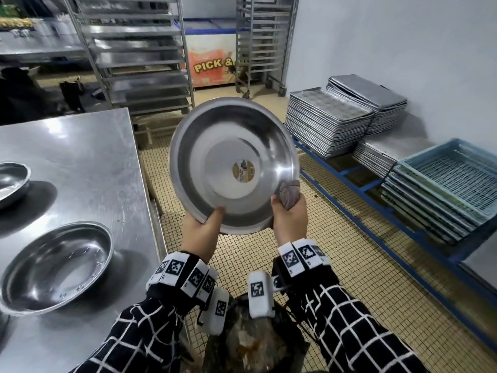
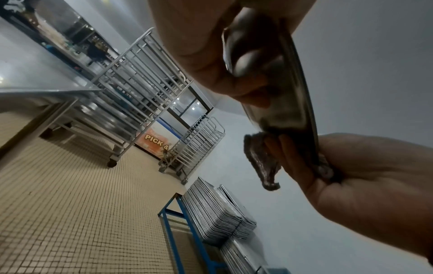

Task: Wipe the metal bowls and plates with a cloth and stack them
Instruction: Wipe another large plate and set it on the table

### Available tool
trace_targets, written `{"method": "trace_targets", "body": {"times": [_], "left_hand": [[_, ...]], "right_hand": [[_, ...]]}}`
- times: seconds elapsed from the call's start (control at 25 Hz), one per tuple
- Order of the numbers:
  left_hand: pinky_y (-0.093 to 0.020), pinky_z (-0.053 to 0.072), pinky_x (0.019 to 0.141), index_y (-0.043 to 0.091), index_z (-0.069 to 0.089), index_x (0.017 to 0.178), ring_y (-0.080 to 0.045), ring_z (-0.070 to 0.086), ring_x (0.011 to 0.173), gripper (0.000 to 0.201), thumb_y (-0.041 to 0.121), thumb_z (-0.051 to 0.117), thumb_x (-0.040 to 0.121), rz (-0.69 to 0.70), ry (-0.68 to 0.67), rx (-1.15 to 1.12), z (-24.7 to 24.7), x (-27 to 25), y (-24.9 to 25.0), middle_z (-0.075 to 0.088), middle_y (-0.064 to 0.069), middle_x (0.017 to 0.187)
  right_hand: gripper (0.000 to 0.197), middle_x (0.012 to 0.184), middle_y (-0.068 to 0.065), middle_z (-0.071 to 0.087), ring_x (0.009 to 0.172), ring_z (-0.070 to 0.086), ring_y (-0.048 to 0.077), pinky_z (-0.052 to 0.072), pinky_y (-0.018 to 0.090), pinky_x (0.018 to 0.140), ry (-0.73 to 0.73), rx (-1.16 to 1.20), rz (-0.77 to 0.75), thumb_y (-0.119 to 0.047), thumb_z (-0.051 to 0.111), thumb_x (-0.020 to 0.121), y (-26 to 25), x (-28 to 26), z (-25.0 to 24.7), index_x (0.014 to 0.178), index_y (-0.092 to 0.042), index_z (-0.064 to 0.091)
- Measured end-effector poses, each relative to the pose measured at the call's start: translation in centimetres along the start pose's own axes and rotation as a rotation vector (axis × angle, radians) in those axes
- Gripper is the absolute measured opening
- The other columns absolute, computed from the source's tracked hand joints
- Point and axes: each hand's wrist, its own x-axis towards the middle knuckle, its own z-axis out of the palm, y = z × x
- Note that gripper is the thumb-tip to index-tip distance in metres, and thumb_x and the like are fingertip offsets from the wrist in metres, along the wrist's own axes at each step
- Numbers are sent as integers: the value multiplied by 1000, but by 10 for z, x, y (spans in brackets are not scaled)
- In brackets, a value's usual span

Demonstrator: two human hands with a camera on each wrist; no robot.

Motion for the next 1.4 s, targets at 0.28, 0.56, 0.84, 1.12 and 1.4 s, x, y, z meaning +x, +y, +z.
{"method": "trace_targets", "body": {"times": [0.28, 0.56, 0.84, 1.12, 1.4], "left_hand": [[-45, 52, 89, 22, 54, 94, -25, 61, 93, 7, 17, 50, 93, -190, 149, 36, -23, 29, -11, 62, 0, 91], [-34, 48, 68, 13, 55, 93, -18, 56, 75, 11, 21, 48, 97, -109, 96, 145, -36, 35, 0, 58, 1, 78], [-18, 40, 72, 9, 52, 127, -9, 55, 89, 32, 18, 49, 96, -63, 61, 169, -47, 31, -5, 59, 3, 98], [-31, 42, 94, 18, 55, 124, -24, 52, 113, 32, 19, 52, 92, -16, 188, 58, -37, 27, -7, 59, -5, 119], [-19, 35, 95, 16, 43, 140, -11, 48, 112, 47, 18, 51, 94, 17, 240, -53, -23, 21, 2, 52, 6, 126]], "right_hand": [[8, 111, 0, 59, 97, 59, 13, 51, 24, 80, -115, -124, 36, -25, 49, 97, 3, -6, -5, 103, -24, 54], [62, 154, -1, 26, 142, 21, 18, 12, 42, 119, -747, -839, -700, -56, 33, 95, 32, -47, 41, 148, -24, 26], [95, 158, -2, 18, 147, 3, 21, -6, 42, 119, -603, -1291, -711, -59, -30, 76, 48, 1, 7, 152, -23, 14], [54, 145, -6, 46, 138, 31, 7, 11, 30, 119, -685, -700, -657, -44, 15, 100, 32, -49, 30, 141, -22, 43], [54, 151, -2, 36, 146, 14, 13, 11, 44, 119, -434, -794, -798, -43, 14, 101, 39, -36, 23, 145, -19, 35]]}}
